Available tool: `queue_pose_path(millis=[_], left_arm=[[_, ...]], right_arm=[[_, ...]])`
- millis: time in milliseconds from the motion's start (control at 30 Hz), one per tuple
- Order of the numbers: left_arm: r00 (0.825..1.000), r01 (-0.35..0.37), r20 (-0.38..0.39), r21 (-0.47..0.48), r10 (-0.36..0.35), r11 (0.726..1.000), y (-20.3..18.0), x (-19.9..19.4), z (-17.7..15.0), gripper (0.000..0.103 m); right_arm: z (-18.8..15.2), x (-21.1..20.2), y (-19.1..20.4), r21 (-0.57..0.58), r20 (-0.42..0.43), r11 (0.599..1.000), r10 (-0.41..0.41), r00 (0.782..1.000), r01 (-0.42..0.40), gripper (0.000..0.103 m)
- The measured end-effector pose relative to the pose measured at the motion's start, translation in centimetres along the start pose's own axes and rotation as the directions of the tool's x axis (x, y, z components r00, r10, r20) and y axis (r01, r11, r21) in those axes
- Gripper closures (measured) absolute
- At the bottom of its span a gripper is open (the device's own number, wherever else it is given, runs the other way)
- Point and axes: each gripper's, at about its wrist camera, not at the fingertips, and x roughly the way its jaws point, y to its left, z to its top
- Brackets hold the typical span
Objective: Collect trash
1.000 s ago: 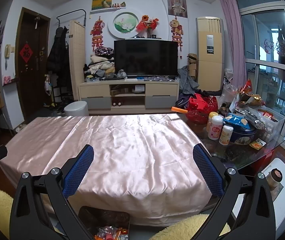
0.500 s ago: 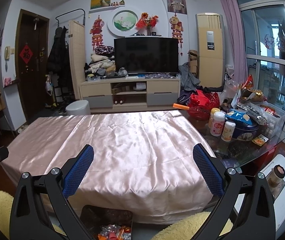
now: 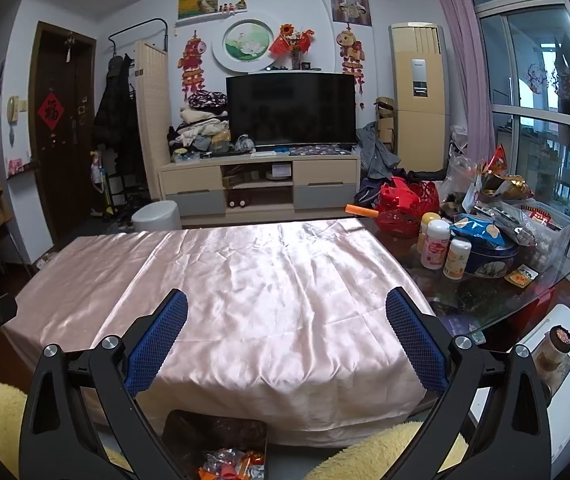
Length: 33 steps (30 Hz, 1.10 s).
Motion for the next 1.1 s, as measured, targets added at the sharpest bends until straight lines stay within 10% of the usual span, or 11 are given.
queue_pose_path(millis=[1100], left_arm=[[1.0, 0.001, 0.008, 0.003, -0.001, 1.0, 0.06, -0.14, 0.47, 0.008]], right_arm=[[0.02, 0.14, 0.28, 0.001, -0.004, 1.0, 0.009, 1.0, -0.009, 0.003]])
